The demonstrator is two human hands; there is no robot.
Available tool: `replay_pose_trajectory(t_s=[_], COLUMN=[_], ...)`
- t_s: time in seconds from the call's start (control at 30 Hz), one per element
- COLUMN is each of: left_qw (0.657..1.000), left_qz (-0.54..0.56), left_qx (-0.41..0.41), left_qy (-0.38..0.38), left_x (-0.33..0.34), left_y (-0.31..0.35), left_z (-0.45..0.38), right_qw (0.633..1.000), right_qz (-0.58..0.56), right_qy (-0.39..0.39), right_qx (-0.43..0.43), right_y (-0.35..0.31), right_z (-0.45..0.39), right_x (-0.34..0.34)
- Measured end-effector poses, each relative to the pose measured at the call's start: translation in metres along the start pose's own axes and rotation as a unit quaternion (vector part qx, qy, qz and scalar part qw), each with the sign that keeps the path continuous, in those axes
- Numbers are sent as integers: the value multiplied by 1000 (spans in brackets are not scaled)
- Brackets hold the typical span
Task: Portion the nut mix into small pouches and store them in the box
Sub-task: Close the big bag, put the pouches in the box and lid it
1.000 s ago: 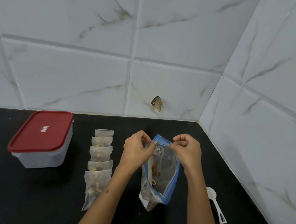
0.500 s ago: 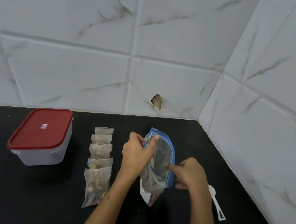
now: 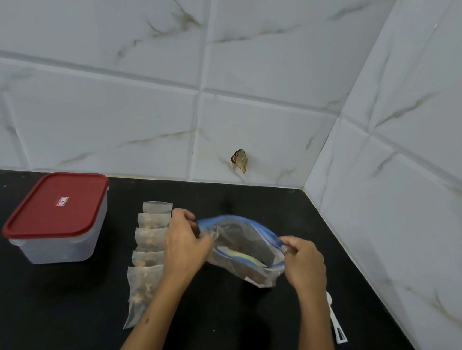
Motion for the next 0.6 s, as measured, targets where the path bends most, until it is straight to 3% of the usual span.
replay_pose_trajectory(t_s=[0.13,0.23,0.37,0.47,0.53,0.6], left_qw=[982,963,960,962,960,956], left_qz=[-93,-8,117,135,151,163], left_qx=[45,55,68,73,83,95], left_qy=[-159,-262,-247,-227,-223,-225], left_x=[9,14,16,18,20,21], left_y=[-15,-17,-11,-8,-5,-2], left_z=[-10,-2,3,3,4,7], right_qw=[992,989,999,990,984,976], right_qz=[-101,-128,-8,-55,-94,-47], right_qy=[-72,-69,31,82,4,-85], right_qx=[20,29,-17,-105,-150,-192], right_y=[8,8,0,-30,-51,-61], right_z=[-8,-16,-26,-9,5,16], right_x=[3,-1,-6,-15,-7,11])
Point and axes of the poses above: each hand's wrist, its own z-axis away from the middle knuckle, its own x-axis out of the palm, y = z × x, the point moved 5 cm from there along -z, towards the middle knuckle, and after that the axes turned 15 degrees about y, right-handed, at the moved point
